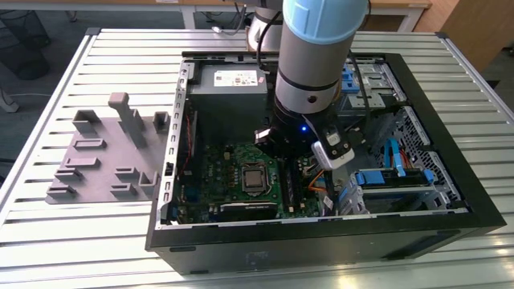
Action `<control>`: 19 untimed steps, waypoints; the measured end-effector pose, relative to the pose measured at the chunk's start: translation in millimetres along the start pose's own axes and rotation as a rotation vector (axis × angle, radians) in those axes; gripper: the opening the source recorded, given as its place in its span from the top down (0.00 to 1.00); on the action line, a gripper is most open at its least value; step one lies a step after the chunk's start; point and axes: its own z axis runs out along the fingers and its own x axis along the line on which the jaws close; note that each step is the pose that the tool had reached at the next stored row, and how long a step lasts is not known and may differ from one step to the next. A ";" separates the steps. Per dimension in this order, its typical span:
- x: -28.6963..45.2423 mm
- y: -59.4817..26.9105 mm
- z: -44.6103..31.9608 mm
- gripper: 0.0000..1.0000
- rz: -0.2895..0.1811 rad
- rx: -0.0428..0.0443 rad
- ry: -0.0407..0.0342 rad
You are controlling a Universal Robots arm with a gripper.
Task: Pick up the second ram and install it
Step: 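Insert the second ram into the second slot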
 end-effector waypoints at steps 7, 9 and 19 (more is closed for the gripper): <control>0.0 -0.1 5.3 0.86 -0.005 0.0000 0.0002; 0.0 -0.1 5.5 0.86 -0.009 -0.0004 0.0002; 0.0 0.4 5.6 0.86 -0.012 -0.0027 0.0002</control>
